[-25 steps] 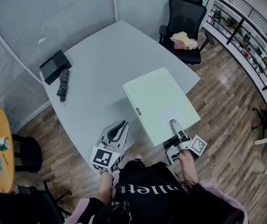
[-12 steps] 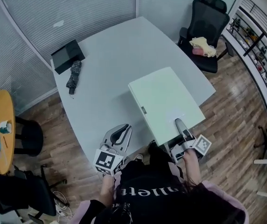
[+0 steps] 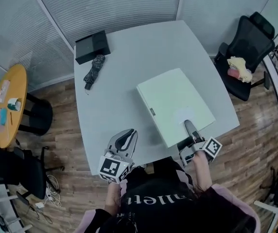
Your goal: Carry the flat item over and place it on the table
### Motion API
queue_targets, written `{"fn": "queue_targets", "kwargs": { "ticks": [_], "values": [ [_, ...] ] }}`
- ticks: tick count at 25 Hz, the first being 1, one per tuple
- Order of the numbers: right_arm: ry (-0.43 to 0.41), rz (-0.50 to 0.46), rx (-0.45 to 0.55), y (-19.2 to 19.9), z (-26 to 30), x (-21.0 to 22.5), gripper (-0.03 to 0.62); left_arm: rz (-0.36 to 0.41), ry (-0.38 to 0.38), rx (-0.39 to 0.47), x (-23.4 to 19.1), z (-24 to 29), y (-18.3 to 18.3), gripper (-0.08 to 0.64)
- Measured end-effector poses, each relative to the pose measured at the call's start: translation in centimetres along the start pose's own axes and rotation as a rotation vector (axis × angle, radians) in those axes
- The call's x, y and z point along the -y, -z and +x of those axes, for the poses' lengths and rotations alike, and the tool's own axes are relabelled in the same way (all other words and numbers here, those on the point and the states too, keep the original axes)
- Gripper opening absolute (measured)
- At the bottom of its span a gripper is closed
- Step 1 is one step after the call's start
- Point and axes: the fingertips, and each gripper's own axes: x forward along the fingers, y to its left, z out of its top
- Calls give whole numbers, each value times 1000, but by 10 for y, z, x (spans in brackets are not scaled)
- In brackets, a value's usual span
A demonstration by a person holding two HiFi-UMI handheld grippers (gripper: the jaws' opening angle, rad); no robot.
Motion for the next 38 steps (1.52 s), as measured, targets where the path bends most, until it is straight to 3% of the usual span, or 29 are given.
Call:
{"fn": "queue_targets", "kwargs": {
  "ticks": [12,24,29,38],
  "values": [
    [38,17,-110,-46,100,21,282,11,-146,-27,-6,19,-9,52],
    [119,27,-129,-72,176,45,285,42,-203,-39,-15,21,-13,52],
    [107,40,-128,-75,200,52,285,34,-222,-40,-21,22,-13,52],
    [134,15,-81,-80,235,67,285,17,-207,-65,-28,50,-2,52]
  ]
}}
